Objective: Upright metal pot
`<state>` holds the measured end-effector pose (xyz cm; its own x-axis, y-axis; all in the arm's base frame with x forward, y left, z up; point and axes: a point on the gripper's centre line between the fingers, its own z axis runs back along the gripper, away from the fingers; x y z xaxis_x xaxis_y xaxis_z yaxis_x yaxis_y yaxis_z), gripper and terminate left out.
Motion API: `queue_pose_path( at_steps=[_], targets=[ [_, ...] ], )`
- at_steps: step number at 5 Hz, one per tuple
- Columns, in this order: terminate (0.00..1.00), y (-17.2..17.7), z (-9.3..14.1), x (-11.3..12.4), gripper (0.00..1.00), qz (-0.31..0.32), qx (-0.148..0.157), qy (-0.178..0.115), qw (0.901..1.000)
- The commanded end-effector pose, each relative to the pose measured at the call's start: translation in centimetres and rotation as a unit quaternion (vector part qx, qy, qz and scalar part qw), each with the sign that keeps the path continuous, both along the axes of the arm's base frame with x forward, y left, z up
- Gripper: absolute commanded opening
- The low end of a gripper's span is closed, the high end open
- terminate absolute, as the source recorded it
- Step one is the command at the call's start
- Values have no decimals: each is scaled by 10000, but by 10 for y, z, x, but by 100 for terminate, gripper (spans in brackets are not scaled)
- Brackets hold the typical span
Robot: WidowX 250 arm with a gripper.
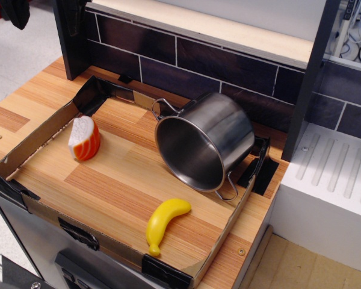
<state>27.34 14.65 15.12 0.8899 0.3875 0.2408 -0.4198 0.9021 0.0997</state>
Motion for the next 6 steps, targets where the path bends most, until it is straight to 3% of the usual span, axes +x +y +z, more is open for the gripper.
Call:
queue_pose_path(
  at_steps=[1,2,3,4,5,6],
  targets=[
    [0,0,0,0,100,0,0,0,10000],
    [0,-7,9,9,100,-1076,187,-480,9929],
    [0,-20,15,13,100,-2303,579,-792,9682],
    [0,-40,20,8,100,-3493,548,-904,9310],
    [0,-62,15,-5,100,-4644,747,-953,8773],
    [0,-81,2,-9,100,-5698,1128,-1136,8060]
  ],
)
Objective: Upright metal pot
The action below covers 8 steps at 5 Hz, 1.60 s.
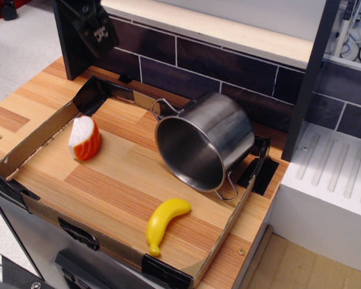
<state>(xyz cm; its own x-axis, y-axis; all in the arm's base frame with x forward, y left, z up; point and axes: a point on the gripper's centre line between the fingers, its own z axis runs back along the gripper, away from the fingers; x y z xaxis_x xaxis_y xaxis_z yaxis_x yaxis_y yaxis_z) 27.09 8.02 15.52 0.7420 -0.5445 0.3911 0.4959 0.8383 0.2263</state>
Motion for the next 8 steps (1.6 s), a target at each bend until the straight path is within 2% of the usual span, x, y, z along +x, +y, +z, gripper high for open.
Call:
queue_pose_path(
  at_steps=[1,2,4,7,8],
  targets=[
    [0,-38,-16,-12,100,-2335,730,-772,9665],
    [0,-51,-27,-13,100,-2954,898,-891,9469],
    [0,-68,-49,-15,100,-3080,944,-1019,9412],
    [0,-76,-74,-3,100,-2936,1137,-1000,9439],
    [0,-76,-77,-2,100,-2726,1189,-1023,9493]
  ],
)
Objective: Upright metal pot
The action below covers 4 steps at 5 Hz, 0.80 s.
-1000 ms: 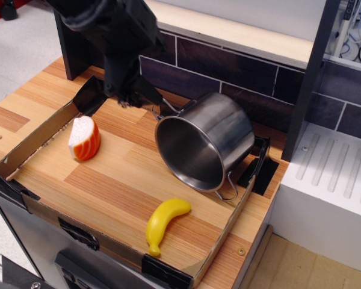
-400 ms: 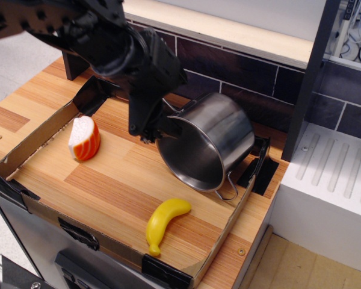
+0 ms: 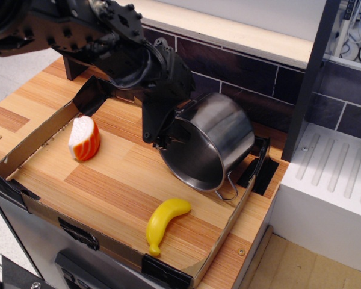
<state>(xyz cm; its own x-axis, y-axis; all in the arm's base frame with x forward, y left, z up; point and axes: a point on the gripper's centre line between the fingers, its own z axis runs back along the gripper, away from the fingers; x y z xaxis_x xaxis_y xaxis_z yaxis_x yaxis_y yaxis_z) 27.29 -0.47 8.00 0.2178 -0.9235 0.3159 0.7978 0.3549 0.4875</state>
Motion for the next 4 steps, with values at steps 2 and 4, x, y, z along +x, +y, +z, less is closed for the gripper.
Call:
queue_pose_path(
  at_steps=[2,4],
  targets=[
    [0,8,-8,-5,100,732,116,-215,9970],
    [0,8,-5,-2,0,1330,-1,-167,9910]
  ],
)
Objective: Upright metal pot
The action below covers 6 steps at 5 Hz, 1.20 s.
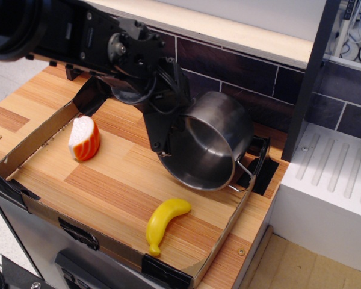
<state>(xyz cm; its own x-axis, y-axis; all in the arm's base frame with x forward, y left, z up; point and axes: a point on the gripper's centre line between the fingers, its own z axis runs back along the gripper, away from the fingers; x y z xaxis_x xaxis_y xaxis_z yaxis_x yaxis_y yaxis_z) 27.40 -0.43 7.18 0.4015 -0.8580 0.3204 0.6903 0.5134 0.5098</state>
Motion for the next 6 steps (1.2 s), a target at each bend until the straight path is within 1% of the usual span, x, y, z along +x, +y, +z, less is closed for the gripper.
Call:
queue_pose_path(
  at_steps=[1,2,3,4,5,6],
  targets=[
    [0,10,12,3,0,781,-133,347,9963],
    [0,14,22,4,0,1370,-234,722,9877],
    [0,24,23,9,0,1909,-218,846,9777],
    [0,36,24,15,0,2406,-250,1120,9638],
    [0,48,16,13,0,2777,-255,1503,9485],
    [0,56,6,6,0,2968,-249,1906,9354]
  ],
)
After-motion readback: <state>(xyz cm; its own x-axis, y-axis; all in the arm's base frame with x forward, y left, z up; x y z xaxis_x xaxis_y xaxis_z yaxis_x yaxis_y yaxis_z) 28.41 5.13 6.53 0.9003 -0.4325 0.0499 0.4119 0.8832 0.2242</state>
